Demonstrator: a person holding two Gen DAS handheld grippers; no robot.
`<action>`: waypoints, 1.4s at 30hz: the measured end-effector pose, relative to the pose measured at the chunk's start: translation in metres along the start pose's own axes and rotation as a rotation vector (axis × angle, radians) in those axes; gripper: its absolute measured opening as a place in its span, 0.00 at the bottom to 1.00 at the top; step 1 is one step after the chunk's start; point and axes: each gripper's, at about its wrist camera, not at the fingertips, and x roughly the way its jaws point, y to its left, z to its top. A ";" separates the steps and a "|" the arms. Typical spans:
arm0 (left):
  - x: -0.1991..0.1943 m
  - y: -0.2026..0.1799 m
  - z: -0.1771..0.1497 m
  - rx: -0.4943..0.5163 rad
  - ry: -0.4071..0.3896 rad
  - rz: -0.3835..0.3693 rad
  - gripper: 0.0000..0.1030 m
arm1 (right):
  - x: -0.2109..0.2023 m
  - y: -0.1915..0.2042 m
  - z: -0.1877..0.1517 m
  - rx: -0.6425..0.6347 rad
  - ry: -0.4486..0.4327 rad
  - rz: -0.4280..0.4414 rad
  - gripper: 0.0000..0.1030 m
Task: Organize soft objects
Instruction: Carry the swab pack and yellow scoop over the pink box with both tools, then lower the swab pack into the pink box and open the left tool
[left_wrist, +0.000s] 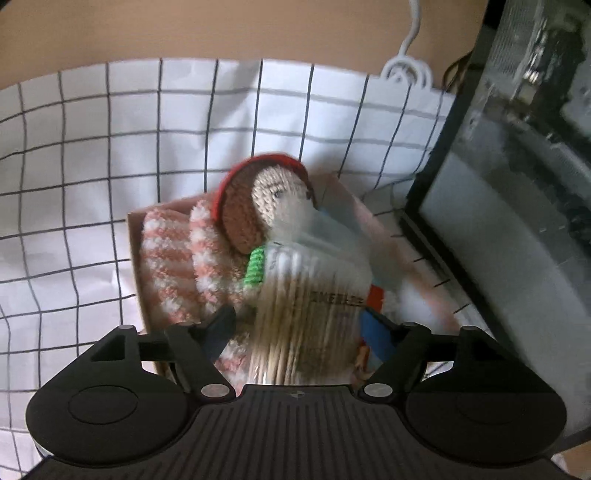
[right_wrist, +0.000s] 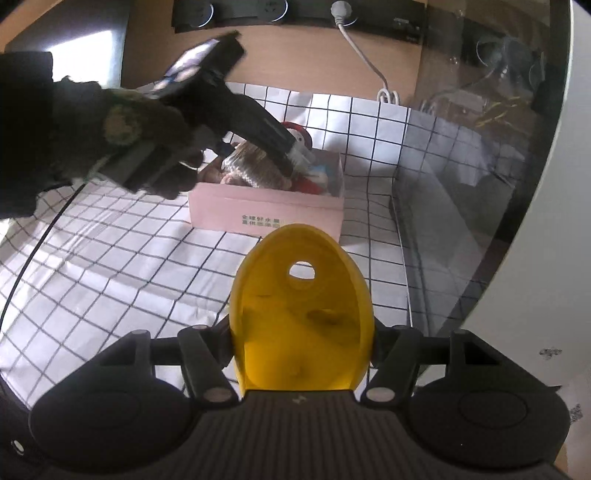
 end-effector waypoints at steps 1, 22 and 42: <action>-0.008 0.004 -0.001 -0.016 -0.010 -0.016 0.78 | 0.003 0.000 0.002 0.004 -0.002 0.004 0.64; -0.103 0.064 -0.047 -0.234 -0.070 -0.055 0.76 | 0.186 -0.021 0.158 0.218 -0.106 -0.016 0.64; -0.088 0.036 -0.011 -0.133 -0.057 0.002 0.76 | 0.150 -0.035 0.143 0.203 -0.167 -0.040 0.59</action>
